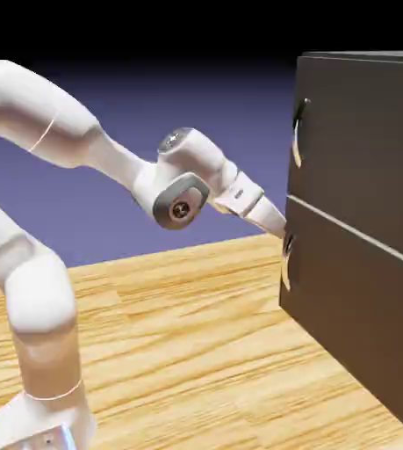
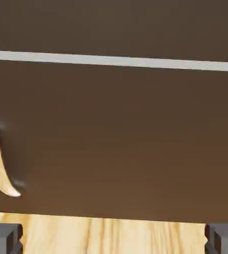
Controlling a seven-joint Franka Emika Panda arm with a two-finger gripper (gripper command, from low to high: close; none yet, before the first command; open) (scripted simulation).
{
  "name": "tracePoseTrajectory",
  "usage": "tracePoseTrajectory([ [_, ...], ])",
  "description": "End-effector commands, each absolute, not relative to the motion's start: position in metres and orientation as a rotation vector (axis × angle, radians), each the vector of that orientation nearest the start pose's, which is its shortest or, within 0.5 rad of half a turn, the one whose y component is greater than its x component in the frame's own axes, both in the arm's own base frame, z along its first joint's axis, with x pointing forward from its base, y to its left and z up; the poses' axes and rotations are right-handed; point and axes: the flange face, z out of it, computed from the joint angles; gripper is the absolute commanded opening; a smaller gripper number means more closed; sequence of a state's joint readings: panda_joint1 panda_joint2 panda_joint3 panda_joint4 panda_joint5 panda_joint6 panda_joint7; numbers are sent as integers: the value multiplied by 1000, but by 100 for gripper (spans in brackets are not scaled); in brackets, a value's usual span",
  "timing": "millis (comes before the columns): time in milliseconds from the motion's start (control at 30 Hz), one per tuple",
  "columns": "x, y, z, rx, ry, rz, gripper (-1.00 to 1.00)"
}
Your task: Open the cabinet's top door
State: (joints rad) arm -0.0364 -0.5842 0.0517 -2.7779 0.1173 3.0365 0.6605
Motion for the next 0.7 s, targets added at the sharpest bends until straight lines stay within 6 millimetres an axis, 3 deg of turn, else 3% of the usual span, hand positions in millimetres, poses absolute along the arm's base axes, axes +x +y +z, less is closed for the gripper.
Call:
tracePoseTrajectory([
  [0, 394, -4, 487, -2422, 968, -1114, 100],
  [333, 395, -17, 555, -2258, 988, -1300, 100],
  [667, 390, -10, 604, -2106, 966, -1465, 100],
])
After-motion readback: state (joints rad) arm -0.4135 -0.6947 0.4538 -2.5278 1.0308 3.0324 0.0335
